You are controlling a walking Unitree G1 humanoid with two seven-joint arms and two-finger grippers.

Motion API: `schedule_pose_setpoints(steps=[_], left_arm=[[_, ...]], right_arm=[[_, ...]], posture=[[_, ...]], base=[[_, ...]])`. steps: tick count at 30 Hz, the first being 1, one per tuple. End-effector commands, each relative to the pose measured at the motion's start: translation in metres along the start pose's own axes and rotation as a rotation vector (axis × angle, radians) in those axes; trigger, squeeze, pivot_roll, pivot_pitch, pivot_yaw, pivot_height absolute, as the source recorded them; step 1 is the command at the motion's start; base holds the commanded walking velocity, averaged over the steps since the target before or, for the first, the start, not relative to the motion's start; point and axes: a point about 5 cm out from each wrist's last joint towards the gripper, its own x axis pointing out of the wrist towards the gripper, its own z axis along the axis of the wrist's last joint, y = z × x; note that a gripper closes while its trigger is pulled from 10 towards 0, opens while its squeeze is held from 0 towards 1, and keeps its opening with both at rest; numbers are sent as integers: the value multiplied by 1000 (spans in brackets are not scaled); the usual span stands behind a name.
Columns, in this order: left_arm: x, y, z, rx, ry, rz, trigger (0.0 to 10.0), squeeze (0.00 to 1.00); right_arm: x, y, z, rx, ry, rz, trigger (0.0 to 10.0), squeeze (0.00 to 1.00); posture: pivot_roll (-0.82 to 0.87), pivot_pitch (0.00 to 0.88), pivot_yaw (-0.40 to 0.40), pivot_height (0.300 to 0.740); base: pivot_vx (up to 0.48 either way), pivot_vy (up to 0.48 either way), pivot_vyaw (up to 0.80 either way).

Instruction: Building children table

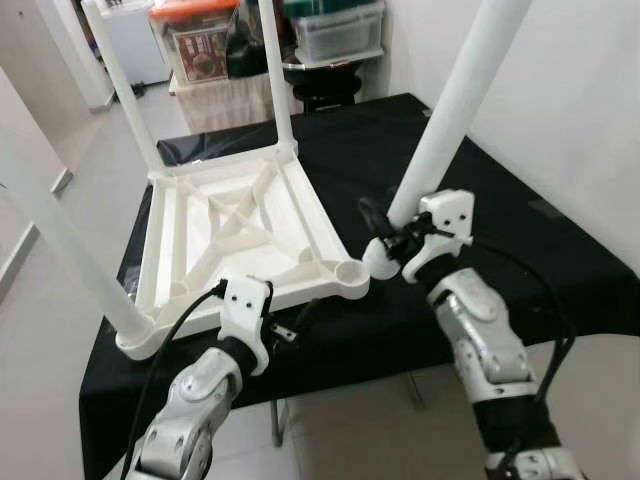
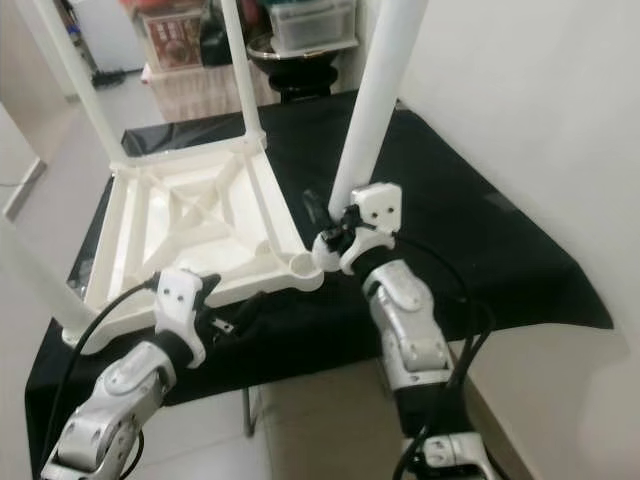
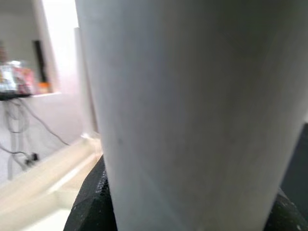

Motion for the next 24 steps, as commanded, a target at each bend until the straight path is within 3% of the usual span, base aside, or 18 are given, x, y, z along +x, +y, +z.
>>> schedule_pose_setpoints(steps=[1, 5, 15, 21, 24], left_arm=[[-3, 7, -4, 10, 24, 25, 10000, 0], [-3, 7, -4, 14, 24, 25, 10000, 0], [-2, 2, -5, 54, 38, 3, 10000, 0], [-3, 0, -4, 58, 34, -14, 10000, 0], [-4, -1, -5, 62, 39, -24, 10000, 0]], right_arm=[[3, 15, 2, 17, -15, 78, 10000, 0], [1, 19, 4, 28, -17, 130, 10000, 0], [-5, 24, 10, 29, -13, 281, 10000, 0], [-9, 27, 5, 22, 17, 303, 10000, 0], [-9, 23, 0, 2, 36, 239, 10000, 0]], posture=[[35, 75, 50, 740], [32, 74, 51, 740], [30, 76, 49, 740], [27, 82, 52, 740], [27, 84, 52, 740]], base=[[296, 0, 0], [284, 0, 600], [0, 0, 800], [0, 0, 800], [0, 0, 800]])
